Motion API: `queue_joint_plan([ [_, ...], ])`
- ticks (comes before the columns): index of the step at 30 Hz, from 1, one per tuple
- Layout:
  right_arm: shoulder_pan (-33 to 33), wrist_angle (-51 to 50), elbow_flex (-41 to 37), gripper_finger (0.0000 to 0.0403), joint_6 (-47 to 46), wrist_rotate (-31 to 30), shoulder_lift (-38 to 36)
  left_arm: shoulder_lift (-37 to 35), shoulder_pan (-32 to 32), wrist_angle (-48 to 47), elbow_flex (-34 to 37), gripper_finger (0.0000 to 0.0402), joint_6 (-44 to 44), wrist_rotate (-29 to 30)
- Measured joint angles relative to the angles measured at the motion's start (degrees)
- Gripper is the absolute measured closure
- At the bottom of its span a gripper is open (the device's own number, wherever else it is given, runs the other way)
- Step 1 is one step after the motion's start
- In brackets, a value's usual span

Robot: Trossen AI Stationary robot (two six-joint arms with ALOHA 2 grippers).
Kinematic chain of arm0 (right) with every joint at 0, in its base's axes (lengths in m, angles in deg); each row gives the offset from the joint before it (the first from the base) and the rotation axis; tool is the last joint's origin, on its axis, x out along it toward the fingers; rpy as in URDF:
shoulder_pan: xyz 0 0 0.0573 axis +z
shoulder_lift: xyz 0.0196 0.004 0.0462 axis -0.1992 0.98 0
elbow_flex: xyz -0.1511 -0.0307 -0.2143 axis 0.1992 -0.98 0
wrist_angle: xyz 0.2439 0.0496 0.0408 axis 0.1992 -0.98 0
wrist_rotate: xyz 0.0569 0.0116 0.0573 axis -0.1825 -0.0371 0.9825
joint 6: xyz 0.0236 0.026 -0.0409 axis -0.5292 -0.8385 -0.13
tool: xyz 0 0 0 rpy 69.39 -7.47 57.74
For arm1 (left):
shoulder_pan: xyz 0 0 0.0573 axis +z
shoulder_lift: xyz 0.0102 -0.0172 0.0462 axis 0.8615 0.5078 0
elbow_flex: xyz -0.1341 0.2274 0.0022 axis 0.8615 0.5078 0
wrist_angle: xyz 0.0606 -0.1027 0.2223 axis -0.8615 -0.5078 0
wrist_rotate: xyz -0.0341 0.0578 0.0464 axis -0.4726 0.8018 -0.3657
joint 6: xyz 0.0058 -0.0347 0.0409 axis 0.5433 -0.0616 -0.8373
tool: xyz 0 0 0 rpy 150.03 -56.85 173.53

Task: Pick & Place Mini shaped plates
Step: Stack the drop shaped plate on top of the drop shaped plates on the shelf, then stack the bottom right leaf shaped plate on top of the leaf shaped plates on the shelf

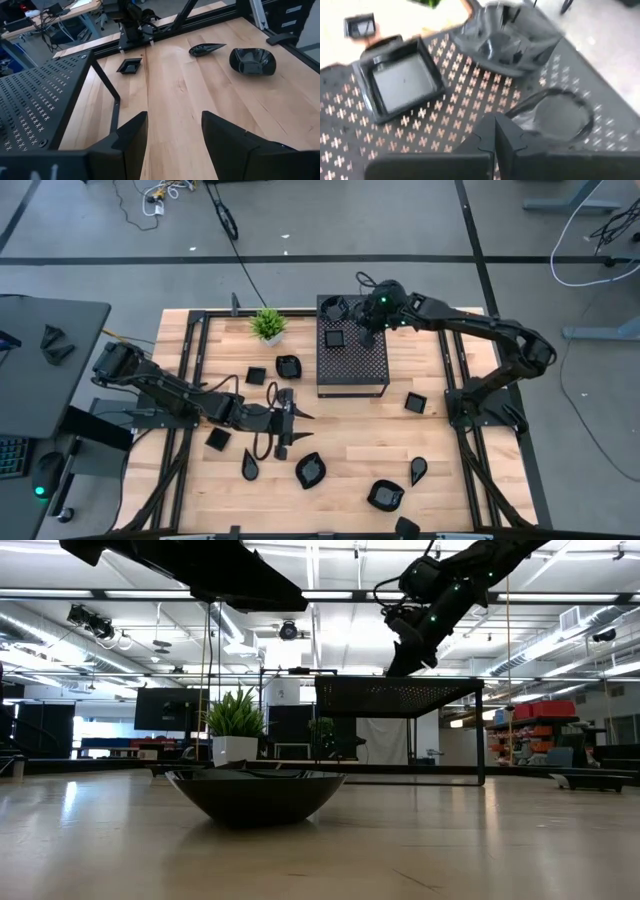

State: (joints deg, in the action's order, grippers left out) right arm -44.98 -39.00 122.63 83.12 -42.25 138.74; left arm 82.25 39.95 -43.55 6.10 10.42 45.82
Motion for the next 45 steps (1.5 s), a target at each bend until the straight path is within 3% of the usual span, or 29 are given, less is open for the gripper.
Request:
queue_joint_plan([
  [7,0.56,2.43,0.00,0.0399,0.50,-0.09,-5.83,0.00,-0.14,-0.04,0.00,0.0209,1.19,0.02],
  [12,6.73,2.28,0.00,0.0399,0.07,-0.28,-11.38,0.00,-1.31,-0.37,0.00,0.0209,1.03,3.47],
  [15,14.79,2.26,0.00,0.0401,-1.29,-2.62,-13.41,0.00,-2.44,-0.90,0.00,0.0209,0.98,7.50],
  [19,28.28,2.26,0.00,0.0401,-3.76,-14.03,-13.78,-0.22,-4.38,-1.06,0.00,0.0209,0.98,10.77],
  [23,42.78,3.66,0.00,0.0401,-6.84,-24.10,-11.81,-1.34,-7.05,-0.99,-0.02,0.0209,1.03,11.11],
  [30,64.73,8.43,0.00,0.0401,-12.57,-34.88,-6.22,-2.95,-13.59,-0.60,-0.02,0.0209,2.78,13.69],
  [35,76.90,8.86,1.94,0.0401,-25.92,-43.11,-1.49,-2.99,-17.92,-0.74,-0.02,0.0209,6.34,17.38],
  [40,83.72,8.55,5.13,0.0397,-37.84,-42.34,5.72,-2.99,-19.37,-0.96,-0.02,0.0209,7.02,19.20],
  [45,86.47,3.26,7.65,0.0384,-47.81,-31.94,13.72,-2.99,-19.20,-1.38,-0.02,0.0209,7.04,19.50],
])
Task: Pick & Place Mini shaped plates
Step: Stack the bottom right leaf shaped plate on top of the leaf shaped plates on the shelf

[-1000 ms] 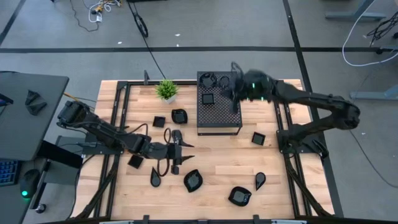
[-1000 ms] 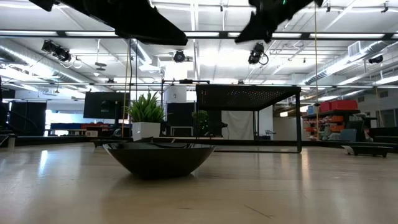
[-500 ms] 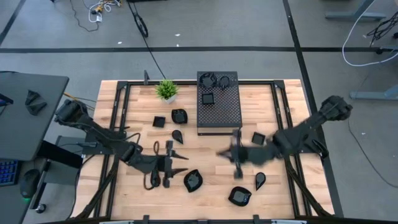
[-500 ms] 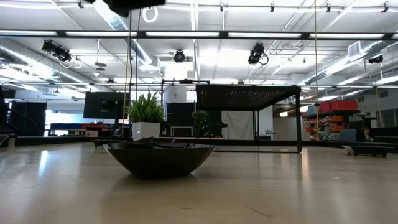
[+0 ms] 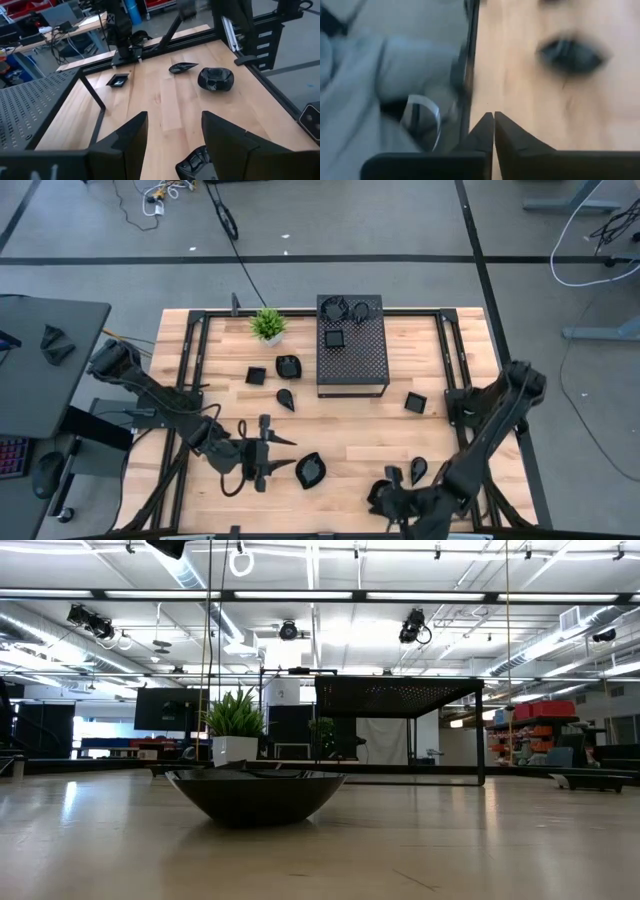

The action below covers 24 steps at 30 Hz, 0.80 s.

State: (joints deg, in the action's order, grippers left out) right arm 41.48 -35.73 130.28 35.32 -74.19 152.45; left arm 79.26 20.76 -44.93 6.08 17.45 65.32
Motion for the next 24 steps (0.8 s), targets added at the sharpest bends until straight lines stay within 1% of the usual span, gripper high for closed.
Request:
queue_joint_plan([
  [4,0.70,-3.29,-0.44,0.0355,-7.89,7.03,4.13,0.01,0.05,-0.17,0.00,0.0209,-0.07,0.02],
  [7,1.11,-3.57,-0.96,0.0319,-9.61,11.52,6.19,0.01,0.05,-0.47,0.00,0.0209,-0.07,0.02],
  [10,1.70,-4.26,-1.01,0.0276,-9.74,12.25,7.30,0.01,0.63,-0.53,0.00,0.0209,-0.07,0.00],
  [13,2.03,-7.11,-1.09,0.0234,-10.23,12.46,8.17,0.01,1.56,-0.81,0.00,0.0209,-0.06,0.00],
  [16,2.27,-8.48,-1.09,0.0202,-10.55,12.45,9.11,0.01,2.42,-0.92,0.00,0.0209,0.30,-0.19],
  [20,2.49,-9.73,-1.09,0.0183,-8.33,12.45,10.88,0.01,2.94,-1.54,0.00,0.0209,1.73,-0.65],
  [24,2.49,-11.14,-1.10,0.0192,-8.30,12.00,12.44,0.01,2.94,-1.68,0.00,0.0209,1.86,-0.70],
])
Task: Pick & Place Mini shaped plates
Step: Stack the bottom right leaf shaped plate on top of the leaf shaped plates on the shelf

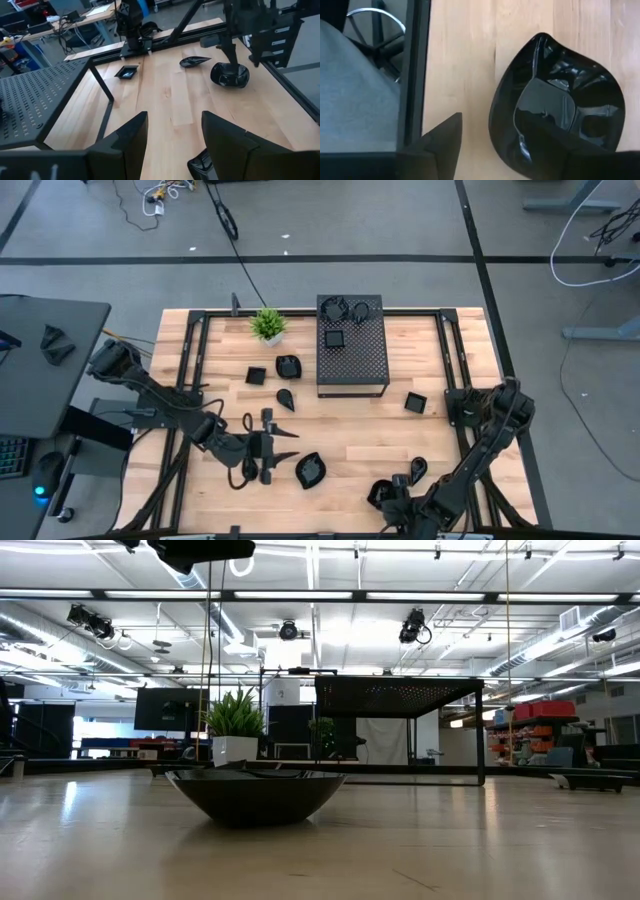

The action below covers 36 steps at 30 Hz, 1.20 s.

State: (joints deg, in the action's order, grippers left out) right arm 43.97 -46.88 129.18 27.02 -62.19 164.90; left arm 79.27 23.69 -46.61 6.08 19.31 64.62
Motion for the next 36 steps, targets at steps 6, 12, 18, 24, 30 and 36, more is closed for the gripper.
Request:
queue_joint_plan([
  [6,0.04,-0.26,0.01,0.0240,2.11,-0.95,1.96,0.00,0.00,0.00,0.00,0.0209,0.05,-0.02],
  [12,0.04,-0.66,0.01,0.0308,2.60,-2.26,2.54,0.00,0.00,0.02,0.00,0.0209,0.07,-0.02],
  [18,0.04,-0.71,0.03,0.0380,4.60,-3.06,2.38,0.00,0.00,0.07,0.00,0.0209,0.09,0.00],
  [24,-0.09,-0.90,0.05,0.0391,8.41,-5.07,0.52,0.00,0.00,0.10,0.00,0.0209,0.09,0.00],
  [30,-1.45,-0.56,0.05,0.0391,17.47,-10.95,-3.77,0.00,0.00,0.97,0.00,0.0209,-0.01,0.02],
  [36,-4.02,3.47,0.05,0.0396,38.18,-15.27,-8.90,0.02,1.67,3.71,0.00,0.0209,-2.50,-6.69],
])
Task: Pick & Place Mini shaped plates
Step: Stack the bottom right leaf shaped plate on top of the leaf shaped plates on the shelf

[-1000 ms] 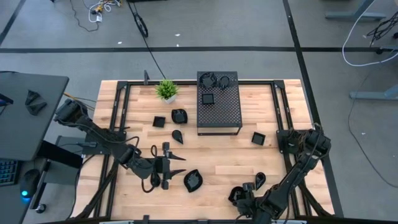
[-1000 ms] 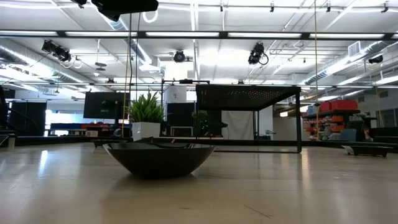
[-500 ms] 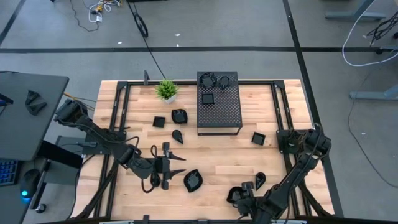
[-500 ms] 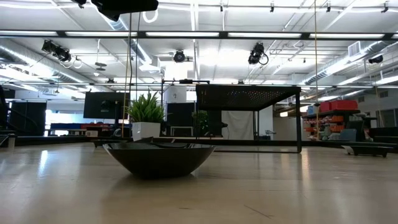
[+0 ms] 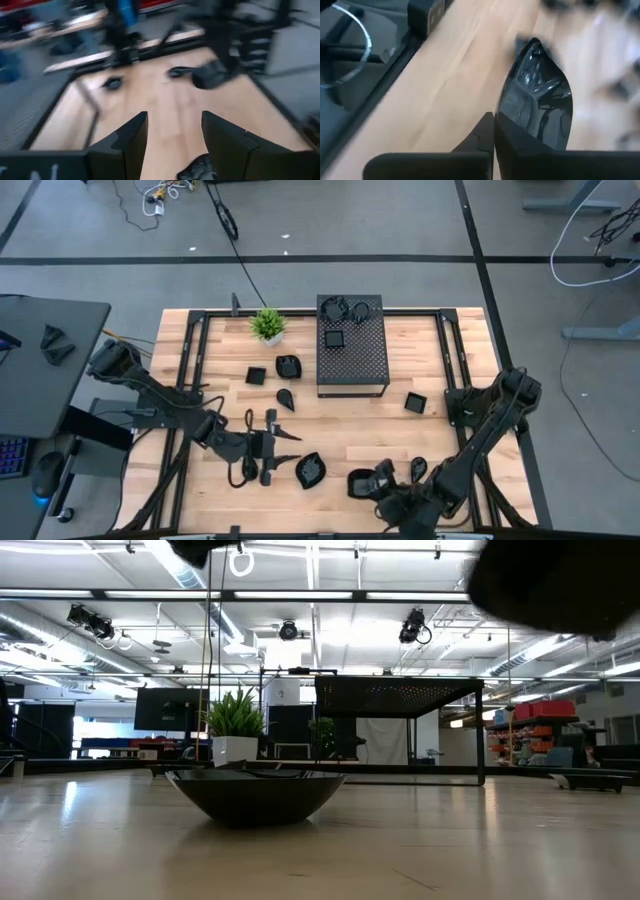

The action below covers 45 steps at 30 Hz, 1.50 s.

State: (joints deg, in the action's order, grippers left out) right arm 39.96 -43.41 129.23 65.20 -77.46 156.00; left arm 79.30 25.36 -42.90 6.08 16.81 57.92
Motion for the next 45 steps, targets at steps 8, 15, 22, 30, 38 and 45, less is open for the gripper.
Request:
queue_joint_plan([
  [8,-5.12,2.86,0.00,0.0389,26.75,-7.67,-4.97,1.16,1.71,9.57,-0.45,0.0209,-20.63,-18.81],
  [15,-11.48,1.56,-0.02,0.0388,36.68,-8.08,-6.03,1.61,2.15,-2.79,-10.55,0.0204,-26.80,-20.30],
  [22,-15.27,0.88,-0.04,0.0388,42.27,-5.56,-6.03,2.65,3.24,-22.21,-18.45,0.0168,-32.90,-19.75],
  [30,-16.42,2.22,-0.07,0.0388,44.10,-2.54,-6.05,6.21,5.90,-24.06,-18.69,0.0187,-52.41,-19.16],
  [38,-16.38,2.63,-0.07,0.0388,43.89,-1.78,-6.05,9.38,9.25,-23.60,-18.70,0.0236,-59.48,-17.00],
  [45,-16.38,2.51,-0.07,0.0388,43.60,-2.12,-6.05,9.51,9.44,-23.77,-18.71,0.0266,-52.48,-14.91],
])
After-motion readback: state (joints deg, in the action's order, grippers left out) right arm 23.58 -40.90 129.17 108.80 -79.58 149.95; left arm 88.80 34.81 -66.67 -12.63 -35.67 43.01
